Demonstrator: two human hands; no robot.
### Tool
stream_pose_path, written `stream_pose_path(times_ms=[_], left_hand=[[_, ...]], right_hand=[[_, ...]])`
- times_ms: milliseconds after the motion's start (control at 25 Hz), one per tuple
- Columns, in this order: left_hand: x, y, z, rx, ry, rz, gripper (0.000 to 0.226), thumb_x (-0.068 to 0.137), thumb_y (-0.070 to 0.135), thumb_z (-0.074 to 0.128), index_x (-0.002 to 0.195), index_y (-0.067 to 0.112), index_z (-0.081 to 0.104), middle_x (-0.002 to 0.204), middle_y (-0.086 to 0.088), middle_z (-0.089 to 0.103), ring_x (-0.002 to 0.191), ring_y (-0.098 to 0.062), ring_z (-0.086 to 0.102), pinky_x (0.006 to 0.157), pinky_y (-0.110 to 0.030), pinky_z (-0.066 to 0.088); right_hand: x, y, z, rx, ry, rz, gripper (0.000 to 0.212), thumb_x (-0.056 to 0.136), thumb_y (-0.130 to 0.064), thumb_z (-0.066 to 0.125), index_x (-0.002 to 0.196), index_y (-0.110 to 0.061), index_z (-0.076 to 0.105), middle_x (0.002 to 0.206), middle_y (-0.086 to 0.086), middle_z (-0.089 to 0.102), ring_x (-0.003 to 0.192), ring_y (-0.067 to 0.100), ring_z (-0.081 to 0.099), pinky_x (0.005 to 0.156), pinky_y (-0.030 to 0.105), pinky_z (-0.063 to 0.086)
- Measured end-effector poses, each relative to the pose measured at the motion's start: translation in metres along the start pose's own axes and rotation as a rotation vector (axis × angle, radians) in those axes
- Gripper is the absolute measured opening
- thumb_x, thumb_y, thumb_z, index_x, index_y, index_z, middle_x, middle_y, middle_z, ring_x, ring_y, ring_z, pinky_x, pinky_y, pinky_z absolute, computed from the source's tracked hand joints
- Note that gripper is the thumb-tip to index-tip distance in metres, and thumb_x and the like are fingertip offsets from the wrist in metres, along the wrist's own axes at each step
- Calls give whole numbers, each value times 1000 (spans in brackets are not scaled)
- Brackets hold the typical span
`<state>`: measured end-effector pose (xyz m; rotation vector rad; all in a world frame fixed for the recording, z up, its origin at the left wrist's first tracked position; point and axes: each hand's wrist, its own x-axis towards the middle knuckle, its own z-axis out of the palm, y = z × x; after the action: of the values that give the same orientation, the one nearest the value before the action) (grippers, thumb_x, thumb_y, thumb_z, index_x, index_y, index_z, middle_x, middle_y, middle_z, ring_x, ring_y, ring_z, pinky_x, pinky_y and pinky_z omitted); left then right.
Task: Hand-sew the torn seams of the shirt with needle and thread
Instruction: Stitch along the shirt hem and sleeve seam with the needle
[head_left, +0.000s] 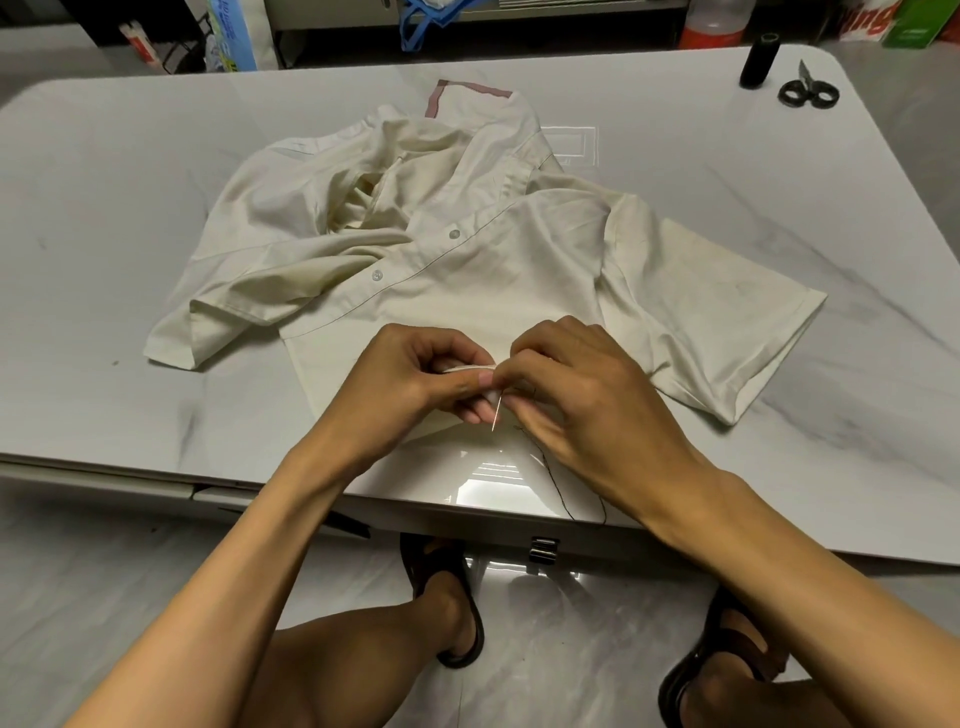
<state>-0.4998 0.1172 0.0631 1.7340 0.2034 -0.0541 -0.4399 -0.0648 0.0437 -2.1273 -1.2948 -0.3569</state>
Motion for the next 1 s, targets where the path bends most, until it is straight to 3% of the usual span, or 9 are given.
stream_pose_path(times_ms=[400, 560, 720, 1000], left_hand=[[0, 3, -1, -28, -42, -48, 5, 87, 0, 66, 88, -4, 68, 72, -19, 73, 67, -26, 73, 68, -30, 60], [3, 4, 0, -22, 9, -32, 4, 89, -1, 65, 87, -3, 68, 74, -18, 73, 67, -25, 73, 65, -28, 59], [4, 2, -1, -21, 60, -42, 6, 91, 0, 65, 86, -2, 69, 74, -18, 73, 66, -22, 72, 65, -26, 59], [4, 4, 0, -50, 48, -59, 8, 91, -1, 64, 84, 1, 68, 71, -14, 73, 67, -21, 73, 64, -23, 57]], right_hand=[[4, -1, 0, 194, 130, 187, 4, 80, -20, 76, 83, -18, 76, 88, -6, 67, 84, 14, 58, 76, 33, 46], [13, -7, -15, 656, 185, 535, 3, 87, -15, 71, 85, -17, 73, 89, -6, 74, 90, 8, 68, 85, 33, 52], [23, -5, -30, 933, 380, 663, 6, 95, -5, 58, 91, -9, 62, 81, 2, 76, 83, 13, 71, 80, 22, 52], [22, -7, -32, 948, 341, 714, 17, 92, -4, 63, 103, -14, 71, 75, 2, 74, 80, 8, 70, 87, 19, 51]])
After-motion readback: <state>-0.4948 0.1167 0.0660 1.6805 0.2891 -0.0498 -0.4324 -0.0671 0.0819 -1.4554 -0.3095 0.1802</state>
